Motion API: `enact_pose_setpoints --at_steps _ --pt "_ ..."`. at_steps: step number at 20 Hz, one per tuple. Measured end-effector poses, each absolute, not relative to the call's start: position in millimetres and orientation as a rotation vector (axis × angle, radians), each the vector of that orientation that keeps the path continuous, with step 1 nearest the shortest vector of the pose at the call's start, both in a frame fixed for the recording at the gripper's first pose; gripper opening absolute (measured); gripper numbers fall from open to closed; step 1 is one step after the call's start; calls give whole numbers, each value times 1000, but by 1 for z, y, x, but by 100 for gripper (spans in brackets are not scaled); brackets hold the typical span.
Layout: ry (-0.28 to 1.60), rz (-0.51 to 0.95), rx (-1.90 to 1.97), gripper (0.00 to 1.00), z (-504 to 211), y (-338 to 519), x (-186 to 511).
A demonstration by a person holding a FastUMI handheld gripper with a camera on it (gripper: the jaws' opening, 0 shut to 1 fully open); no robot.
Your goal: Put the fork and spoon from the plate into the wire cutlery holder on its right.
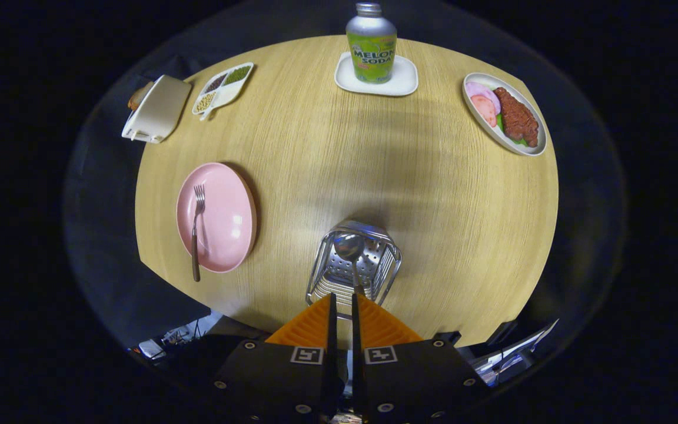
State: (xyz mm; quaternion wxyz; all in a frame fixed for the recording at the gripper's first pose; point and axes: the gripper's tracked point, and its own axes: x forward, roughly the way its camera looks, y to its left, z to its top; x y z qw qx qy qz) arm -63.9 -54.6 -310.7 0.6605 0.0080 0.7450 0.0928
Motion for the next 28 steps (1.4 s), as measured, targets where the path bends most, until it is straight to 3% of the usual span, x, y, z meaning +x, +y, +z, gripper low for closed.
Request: enact_pose_setpoints --at_steps 3,9,16,20,28 --pt "1557 245 51 11 -297 -39 -50" --pt "1407 314 88 30 -274 -2 -46" --pt "1300 323 124 73 -273 78 -55" --pt "1114 287 174 83 -271 128 -34" --pt "662 131 153 87 -234 148 -2"
